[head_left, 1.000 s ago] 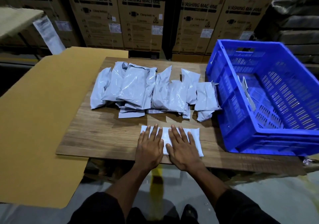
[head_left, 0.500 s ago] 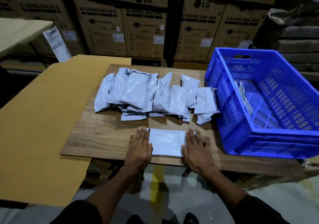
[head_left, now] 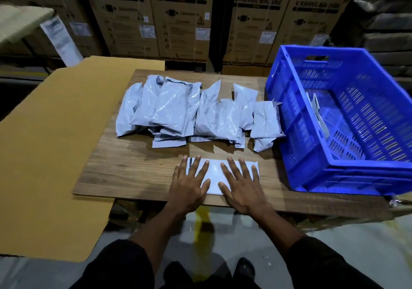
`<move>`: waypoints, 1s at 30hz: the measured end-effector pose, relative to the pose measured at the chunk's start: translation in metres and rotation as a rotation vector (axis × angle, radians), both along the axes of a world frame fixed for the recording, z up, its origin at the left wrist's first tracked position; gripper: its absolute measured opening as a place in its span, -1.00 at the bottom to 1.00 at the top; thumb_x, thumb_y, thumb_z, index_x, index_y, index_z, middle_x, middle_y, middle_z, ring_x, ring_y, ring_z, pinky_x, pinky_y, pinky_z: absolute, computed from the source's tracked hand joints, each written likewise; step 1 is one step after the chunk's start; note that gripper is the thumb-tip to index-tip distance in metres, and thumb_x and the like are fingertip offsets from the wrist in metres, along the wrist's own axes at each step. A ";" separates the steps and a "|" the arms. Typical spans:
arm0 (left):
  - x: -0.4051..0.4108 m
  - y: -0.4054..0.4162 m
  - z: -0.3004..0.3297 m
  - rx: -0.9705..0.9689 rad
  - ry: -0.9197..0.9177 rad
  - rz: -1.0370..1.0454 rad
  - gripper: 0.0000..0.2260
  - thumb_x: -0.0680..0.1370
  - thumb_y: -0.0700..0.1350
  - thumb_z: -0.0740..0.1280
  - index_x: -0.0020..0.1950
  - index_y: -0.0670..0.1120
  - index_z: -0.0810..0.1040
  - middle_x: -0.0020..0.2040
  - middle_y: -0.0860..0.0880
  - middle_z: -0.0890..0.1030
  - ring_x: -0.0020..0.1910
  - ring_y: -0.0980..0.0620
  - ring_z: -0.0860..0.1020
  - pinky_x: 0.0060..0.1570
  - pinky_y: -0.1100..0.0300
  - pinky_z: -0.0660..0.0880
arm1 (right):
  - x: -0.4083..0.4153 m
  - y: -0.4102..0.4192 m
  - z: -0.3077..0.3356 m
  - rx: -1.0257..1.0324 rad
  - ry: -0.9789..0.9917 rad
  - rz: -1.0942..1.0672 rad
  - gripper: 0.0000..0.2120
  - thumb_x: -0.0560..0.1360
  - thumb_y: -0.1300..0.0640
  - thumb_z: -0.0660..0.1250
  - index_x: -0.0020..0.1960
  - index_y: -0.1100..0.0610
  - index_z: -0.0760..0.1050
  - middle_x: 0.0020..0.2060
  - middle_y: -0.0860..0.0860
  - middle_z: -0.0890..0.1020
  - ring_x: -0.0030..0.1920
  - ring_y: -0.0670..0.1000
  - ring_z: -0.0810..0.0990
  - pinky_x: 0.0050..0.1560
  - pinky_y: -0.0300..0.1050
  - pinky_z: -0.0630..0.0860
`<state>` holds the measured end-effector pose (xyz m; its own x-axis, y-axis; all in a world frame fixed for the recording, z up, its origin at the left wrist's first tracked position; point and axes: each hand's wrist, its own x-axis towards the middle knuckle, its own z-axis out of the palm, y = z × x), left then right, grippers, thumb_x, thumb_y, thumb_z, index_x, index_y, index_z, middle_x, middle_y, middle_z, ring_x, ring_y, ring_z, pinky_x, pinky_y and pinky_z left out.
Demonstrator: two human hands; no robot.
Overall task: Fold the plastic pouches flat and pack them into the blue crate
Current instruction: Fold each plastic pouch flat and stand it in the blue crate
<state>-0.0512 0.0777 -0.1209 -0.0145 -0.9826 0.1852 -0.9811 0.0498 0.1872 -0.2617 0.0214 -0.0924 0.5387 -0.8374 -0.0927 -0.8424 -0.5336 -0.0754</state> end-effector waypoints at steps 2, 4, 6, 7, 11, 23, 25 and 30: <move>0.008 0.004 0.000 0.052 -0.015 0.021 -0.46 0.65 0.21 0.09 0.58 0.04 0.37 0.60 -0.10 0.30 0.56 -0.33 0.24 0.43 -0.27 0.27 | -0.011 0.000 0.001 0.019 0.053 -0.046 -0.32 0.59 -0.39 -0.21 0.63 -0.12 -0.13 0.62 -0.09 -0.20 0.60 0.08 -0.24 0.52 0.28 -0.20; 0.014 0.008 0.001 0.103 -0.022 0.053 -0.43 0.62 0.26 0.06 0.60 0.09 0.31 0.63 -0.06 0.24 0.59 -0.28 0.20 0.45 -0.27 0.21 | -0.020 -0.001 0.004 0.045 0.091 -0.087 -0.26 0.56 -0.43 -0.23 0.63 -0.11 -0.21 0.60 -0.07 -0.28 0.59 0.10 -0.30 0.52 0.27 -0.25; 0.018 0.008 0.002 0.147 -0.014 0.073 -0.41 0.62 0.30 0.01 0.63 0.14 0.23 0.65 -0.03 0.17 0.61 -0.22 0.14 0.47 -0.26 0.13 | -0.027 -0.003 0.010 0.079 0.103 -0.114 -0.21 0.53 -0.47 -0.25 0.63 -0.08 -0.25 0.59 -0.05 -0.33 0.58 0.11 -0.35 0.52 0.30 -0.26; 0.018 0.009 0.003 0.170 -0.008 0.071 -0.40 0.63 0.32 -0.03 0.64 0.16 0.17 0.67 -0.02 0.12 0.63 -0.20 0.09 0.49 -0.26 0.08 | -0.030 -0.001 0.014 0.102 0.109 -0.119 -0.18 0.53 -0.49 -0.24 0.62 -0.06 -0.28 0.58 -0.03 -0.36 0.57 0.11 -0.38 0.51 0.32 -0.28; 0.022 0.006 0.004 0.228 -0.010 0.063 -0.38 0.62 0.34 -0.15 0.66 0.18 0.03 0.68 -0.01 -0.01 0.65 -0.20 -0.03 0.51 -0.30 -0.02 | -0.027 0.008 0.024 0.030 0.055 0.005 -0.12 0.54 -0.47 -0.05 0.64 0.07 -0.15 0.61 0.09 -0.26 0.58 0.16 -0.34 0.48 0.38 -0.25; 0.023 0.013 0.025 0.069 -0.177 -0.155 -0.32 0.55 0.29 0.26 0.57 -0.06 0.36 0.61 -0.10 0.28 0.60 -0.21 0.14 0.45 -0.38 0.09 | -0.001 0.006 0.022 -0.286 -0.250 0.220 -0.66 0.60 -0.01 0.10 0.03 0.15 0.59 0.22 0.11 0.64 0.28 0.20 0.59 0.25 0.24 0.49; 0.027 0.007 0.029 0.020 -0.200 -0.158 -0.44 0.43 0.00 0.52 0.43 0.00 0.52 0.50 -0.08 0.46 0.52 -0.20 0.32 0.40 -0.37 0.20 | 0.002 0.010 0.031 -0.303 -0.284 0.244 -0.66 0.62 -0.01 0.09 0.08 0.16 0.56 0.32 0.14 0.56 0.30 0.22 0.56 0.26 0.23 0.49; 0.038 -0.005 0.044 0.011 -0.146 -0.117 -0.41 0.37 -0.25 0.55 0.36 0.08 0.56 0.43 -0.08 0.53 0.45 -0.19 0.44 0.27 -0.42 0.33 | -0.002 0.027 0.053 -0.393 -0.028 0.659 -0.57 0.63 -0.02 0.09 0.47 0.02 0.37 0.53 -0.06 0.34 0.59 0.27 0.06 0.42 0.52 0.07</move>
<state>-0.0135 0.0728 -0.0772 -0.1548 -0.9746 0.1617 -0.9855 0.1638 0.0441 -0.2633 0.0480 -0.0396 0.9359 -0.3107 0.1663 -0.3412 -0.9170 0.2068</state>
